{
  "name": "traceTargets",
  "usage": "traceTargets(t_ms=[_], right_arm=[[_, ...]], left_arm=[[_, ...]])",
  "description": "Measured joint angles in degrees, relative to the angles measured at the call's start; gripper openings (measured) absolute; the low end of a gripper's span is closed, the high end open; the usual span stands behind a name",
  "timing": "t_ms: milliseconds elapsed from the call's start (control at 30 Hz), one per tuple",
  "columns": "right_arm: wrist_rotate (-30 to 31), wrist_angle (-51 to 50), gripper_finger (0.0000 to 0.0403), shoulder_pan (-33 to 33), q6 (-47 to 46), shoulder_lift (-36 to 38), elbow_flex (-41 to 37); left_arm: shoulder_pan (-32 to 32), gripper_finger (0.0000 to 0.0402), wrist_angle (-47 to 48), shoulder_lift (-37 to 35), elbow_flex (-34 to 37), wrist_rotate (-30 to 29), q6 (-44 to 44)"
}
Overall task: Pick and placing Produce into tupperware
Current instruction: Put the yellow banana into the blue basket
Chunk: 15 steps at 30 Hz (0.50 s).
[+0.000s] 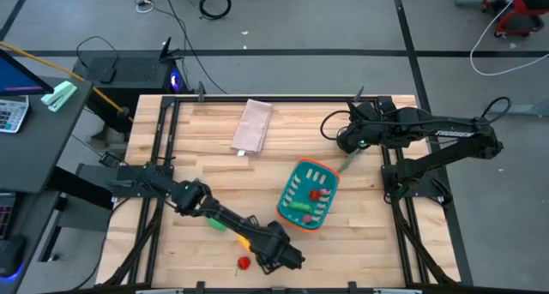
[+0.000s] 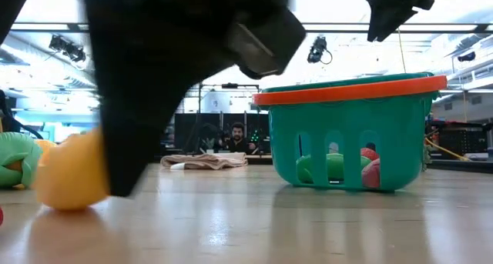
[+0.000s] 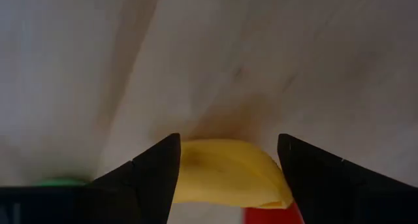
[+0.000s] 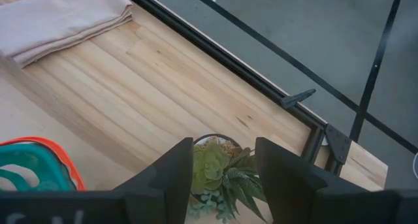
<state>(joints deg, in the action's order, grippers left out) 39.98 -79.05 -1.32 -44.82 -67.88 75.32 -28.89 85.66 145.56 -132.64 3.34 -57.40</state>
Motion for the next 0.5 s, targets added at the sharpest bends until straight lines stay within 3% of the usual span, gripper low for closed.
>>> traceTargets(t_ms=[200,500], right_arm=[[0.0,0.0,0.0173,0.0,-0.1,0.0,0.0],[0.0,0.0,0.0173,0.0,-1.8,0.0,0.0]], left_arm=[[-0.3,0.026,2.4,0.0,0.0,1.0,8.1],[2.9,0.0261,2.4,0.0,0.0,1.3,10.0]])
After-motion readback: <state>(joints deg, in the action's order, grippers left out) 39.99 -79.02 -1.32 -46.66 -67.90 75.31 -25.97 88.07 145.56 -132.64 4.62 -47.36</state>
